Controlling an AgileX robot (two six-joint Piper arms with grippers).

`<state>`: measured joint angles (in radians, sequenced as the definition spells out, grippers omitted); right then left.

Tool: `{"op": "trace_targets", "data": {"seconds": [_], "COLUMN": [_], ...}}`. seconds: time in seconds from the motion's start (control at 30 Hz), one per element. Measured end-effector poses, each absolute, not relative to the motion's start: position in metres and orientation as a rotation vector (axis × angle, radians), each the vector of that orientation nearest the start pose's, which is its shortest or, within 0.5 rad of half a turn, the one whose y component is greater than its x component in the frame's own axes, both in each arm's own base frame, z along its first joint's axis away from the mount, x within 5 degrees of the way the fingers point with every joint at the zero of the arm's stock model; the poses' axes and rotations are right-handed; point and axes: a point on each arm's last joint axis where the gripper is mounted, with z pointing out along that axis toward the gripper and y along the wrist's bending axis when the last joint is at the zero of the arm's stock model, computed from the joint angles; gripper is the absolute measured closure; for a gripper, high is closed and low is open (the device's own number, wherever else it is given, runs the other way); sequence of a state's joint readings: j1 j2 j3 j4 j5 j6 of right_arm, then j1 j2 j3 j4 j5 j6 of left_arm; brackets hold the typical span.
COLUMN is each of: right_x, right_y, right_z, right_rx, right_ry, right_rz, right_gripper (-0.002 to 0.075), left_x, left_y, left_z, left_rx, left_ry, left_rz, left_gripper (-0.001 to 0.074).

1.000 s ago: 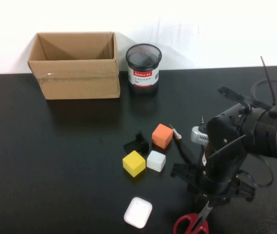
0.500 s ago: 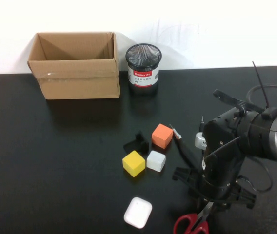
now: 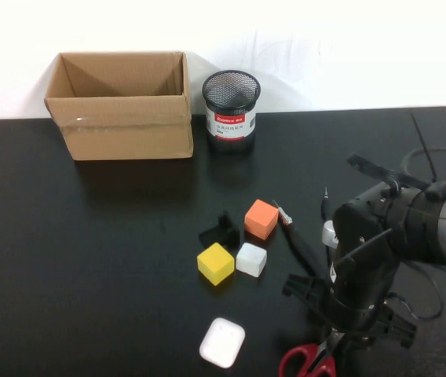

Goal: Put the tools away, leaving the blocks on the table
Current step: Pick up the scissors from the table

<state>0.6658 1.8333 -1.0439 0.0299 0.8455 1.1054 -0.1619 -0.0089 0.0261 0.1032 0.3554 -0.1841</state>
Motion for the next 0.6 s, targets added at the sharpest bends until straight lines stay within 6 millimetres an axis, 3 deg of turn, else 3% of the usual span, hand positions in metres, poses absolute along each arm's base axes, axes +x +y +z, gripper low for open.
{"op": "trace_targets", "data": {"seconds": [0.2, 0.33, 0.6], "right_x": [0.2439, 0.2456, 0.2486], "right_y": [0.1938, 0.1916, 0.1876], "right_z": [0.1464, 0.1460, 0.1474], "right_rx": [0.724, 0.658, 0.481], "right_ry": [3.036, 3.018, 3.004], "right_rz": [0.088, 0.071, 0.015], "right_gripper": [0.0531, 0.0652, 0.0664], "left_x": [0.0530, 0.0530, 0.0530], "left_y": [-0.0053, -0.0051, -0.0051], "left_z": [0.1730, 0.1730, 0.1730], "left_rx": [0.044, 0.040, 0.040], "left_ry": [1.856, 1.856, 1.856], "left_rz": [-0.140, -0.137, -0.137], "left_gripper": [0.0735, 0.0735, 0.0735]}}
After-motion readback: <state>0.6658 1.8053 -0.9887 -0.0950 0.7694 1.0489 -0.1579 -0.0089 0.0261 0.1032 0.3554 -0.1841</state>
